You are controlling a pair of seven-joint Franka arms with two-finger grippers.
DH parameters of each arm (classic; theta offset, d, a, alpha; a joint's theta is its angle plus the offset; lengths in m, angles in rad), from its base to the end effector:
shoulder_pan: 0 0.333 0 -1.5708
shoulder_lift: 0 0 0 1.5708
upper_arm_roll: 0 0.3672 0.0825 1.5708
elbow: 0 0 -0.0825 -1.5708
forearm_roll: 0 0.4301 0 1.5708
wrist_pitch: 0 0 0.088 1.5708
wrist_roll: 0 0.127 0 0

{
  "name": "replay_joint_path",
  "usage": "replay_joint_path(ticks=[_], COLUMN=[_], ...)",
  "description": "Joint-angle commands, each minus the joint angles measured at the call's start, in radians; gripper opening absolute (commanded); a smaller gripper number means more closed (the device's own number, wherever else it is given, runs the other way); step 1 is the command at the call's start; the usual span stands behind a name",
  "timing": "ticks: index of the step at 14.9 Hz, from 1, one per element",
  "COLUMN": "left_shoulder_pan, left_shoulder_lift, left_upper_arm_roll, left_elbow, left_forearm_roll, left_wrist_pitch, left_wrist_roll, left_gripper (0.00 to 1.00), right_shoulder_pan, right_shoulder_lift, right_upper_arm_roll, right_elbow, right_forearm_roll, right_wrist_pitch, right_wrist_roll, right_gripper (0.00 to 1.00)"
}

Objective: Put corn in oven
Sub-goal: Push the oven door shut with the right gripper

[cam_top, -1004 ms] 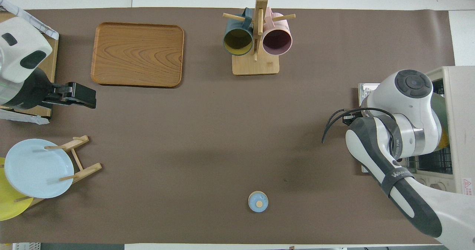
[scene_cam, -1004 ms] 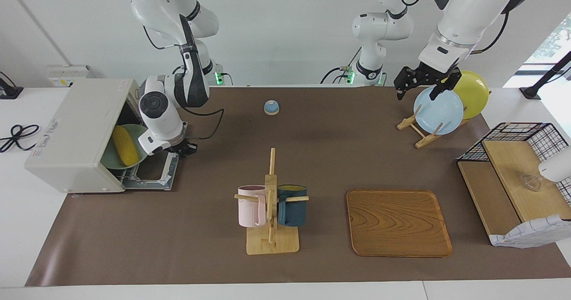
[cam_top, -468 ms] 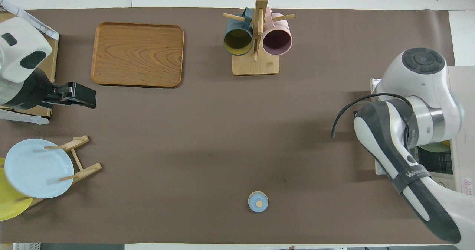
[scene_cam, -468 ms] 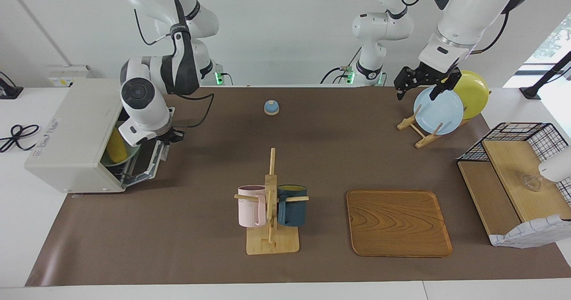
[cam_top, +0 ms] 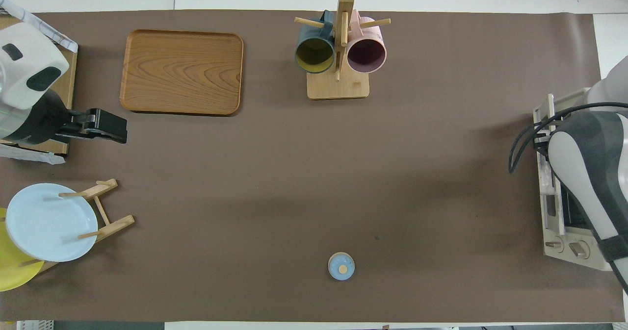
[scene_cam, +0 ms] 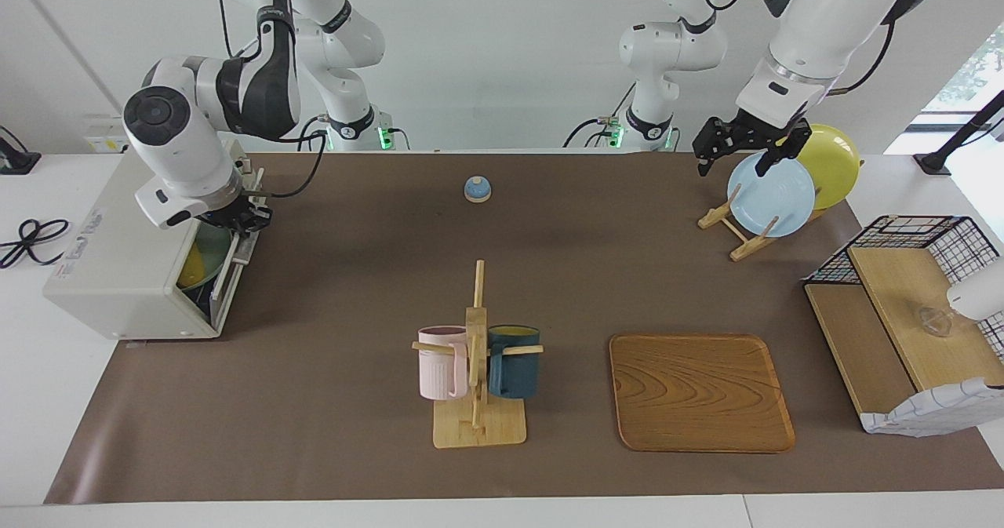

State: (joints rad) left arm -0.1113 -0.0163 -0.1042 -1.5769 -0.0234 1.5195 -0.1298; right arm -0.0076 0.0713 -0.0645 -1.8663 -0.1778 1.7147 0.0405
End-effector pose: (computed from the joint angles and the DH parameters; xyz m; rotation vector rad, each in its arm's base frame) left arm 0.5741 -0.1294 0.6578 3.1236 -0.1350 -0.0693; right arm 0.5950 -0.0623 0.4747 2.9480 -0.0998 -0.3341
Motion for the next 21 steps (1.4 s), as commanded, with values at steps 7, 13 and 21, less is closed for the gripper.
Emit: replay_joint_path(ticks=[7, 13, 21], left_shoulder_pan=[0.01, 0.01, 0.01], left_shoulder_lift=[-0.027, -0.027, -0.027], left_upper_arm_roll=[-0.005, -0.005, -0.005], left_elbow=[-0.032, -0.032, -0.032], left_forearm_roll=[0.013, 0.013, 0.013], left_wrist_pitch=[0.016, 0.016, 0.016], left_wrist_roll=[0.003, 0.003, 0.003], left_gripper=[1.0, 1.0, 1.0], right_shoulder_pan=[-0.126, -0.071, -0.034], right_shoulder_lift=[-0.044, -0.11, -0.102], right_upper_arm_roll=[0.012, 0.037, 0.069], right_elbow=[-0.014, 0.07, 0.134], right_forearm_roll=[0.001, 0.196, 0.211], right_wrist_pitch=[-0.032, -0.07, -0.152], right_wrist_roll=[-0.165, -0.162, -0.106], right_gripper=[0.05, 1.0, 1.0])
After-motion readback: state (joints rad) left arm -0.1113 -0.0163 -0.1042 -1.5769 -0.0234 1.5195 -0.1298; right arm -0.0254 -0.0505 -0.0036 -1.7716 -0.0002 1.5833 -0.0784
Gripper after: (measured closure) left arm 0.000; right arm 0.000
